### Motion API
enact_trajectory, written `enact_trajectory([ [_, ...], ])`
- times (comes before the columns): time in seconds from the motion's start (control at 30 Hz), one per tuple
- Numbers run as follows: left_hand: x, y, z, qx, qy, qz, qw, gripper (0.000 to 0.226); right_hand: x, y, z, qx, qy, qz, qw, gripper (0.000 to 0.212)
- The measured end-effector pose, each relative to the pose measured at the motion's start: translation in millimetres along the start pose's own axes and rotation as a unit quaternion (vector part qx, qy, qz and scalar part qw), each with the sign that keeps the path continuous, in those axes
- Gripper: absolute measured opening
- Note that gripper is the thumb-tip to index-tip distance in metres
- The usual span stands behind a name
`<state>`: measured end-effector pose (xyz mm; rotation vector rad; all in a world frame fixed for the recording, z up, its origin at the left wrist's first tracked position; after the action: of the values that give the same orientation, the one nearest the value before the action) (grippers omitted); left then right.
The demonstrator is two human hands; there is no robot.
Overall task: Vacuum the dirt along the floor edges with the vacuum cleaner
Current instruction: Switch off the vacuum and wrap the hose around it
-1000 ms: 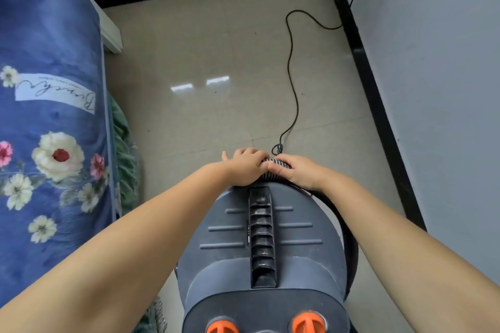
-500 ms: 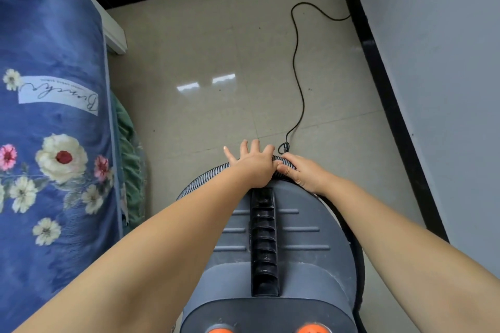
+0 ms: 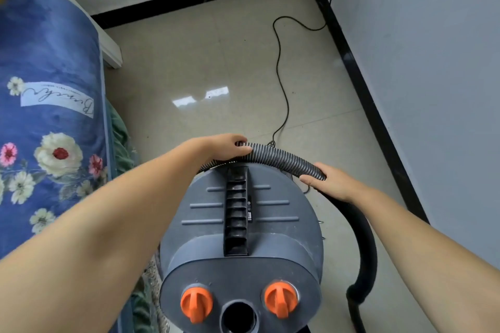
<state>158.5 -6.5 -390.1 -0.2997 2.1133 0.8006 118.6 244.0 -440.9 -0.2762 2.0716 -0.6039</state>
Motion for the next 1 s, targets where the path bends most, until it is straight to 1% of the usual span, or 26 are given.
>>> enact_trajectory([
  [0.03, -5, 3, -1, 0.024, -0.029, -0.001, 0.999, 0.059, -2, -3, 1, 0.002, -0.01, -0.004, 1.0, 0.026],
  [0.1, -10, 8, -5, 0.102, -0.068, 0.001, 0.992, 0.061, -2, -19, 2, -0.004, -0.048, -0.019, 0.999, 0.049],
  [0.17, -12, 11, -7, 0.144, -0.079, 0.015, 0.986, 0.06, 4, -39, 1, -0.015, -0.074, -0.028, 0.997, 0.066],
  [0.23, -10, 11, -8, 0.149, -0.068, 0.04, 0.986, 0.056, 16, -61, -1, -0.033, -0.069, -0.03, 0.997, 0.074],
  [0.27, -8, 12, -9, 0.151, -0.059, 0.052, 0.985, 0.054, 23, -73, 0, -0.044, -0.066, -0.04, 0.996, 0.071],
  [0.37, -1, 7, -10, 0.153, -0.035, 0.081, 0.984, 0.054, 43, -113, 10, -0.062, -0.075, -0.091, 0.991, 0.05],
  [0.4, 1, 5, -9, 0.149, -0.027, 0.092, 0.984, 0.053, 47, -123, 13, -0.072, -0.083, -0.108, 0.988, 0.046],
  [0.47, 3, -1, -5, 0.122, -0.015, 0.116, 0.986, 0.053, 51, -133, 18, -0.091, -0.093, -0.122, 0.984, 0.046],
  [0.57, 9, -8, 4, 0.096, -0.008, 0.139, 0.985, 0.057, 52, -130, 20, -0.11, -0.063, -0.128, 0.984, 0.047],
  [0.7, 27, -22, 7, 0.147, -0.004, 0.107, 0.983, 0.063, 62, -124, 26, -0.156, -0.043, -0.096, 0.982, 0.051],
  [0.77, 36, -26, 7, 0.142, 0.002, 0.096, 0.985, 0.067, 70, -120, 30, -0.167, -0.049, -0.08, 0.982, 0.051],
  [0.9, 49, -35, 0, 0.103, 0.04, 0.099, 0.989, 0.079, 85, -117, 33, -0.142, -0.067, -0.085, 0.984, 0.049],
  [1.0, 51, -39, -5, 0.093, 0.054, 0.093, 0.99, 0.082, 91, -118, 27, -0.12, -0.063, -0.088, 0.987, 0.048],
])
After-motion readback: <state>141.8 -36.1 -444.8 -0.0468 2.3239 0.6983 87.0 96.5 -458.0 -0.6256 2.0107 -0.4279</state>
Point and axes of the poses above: each hand's wrist, its own x-axis towards the middle knuckle, its own z-axis out of the palm, y = z × x, the point moved 8 cm from there along x, towards the middle knuckle, and after that the axes turned 5 degrees about z, right-handed, at the moved point
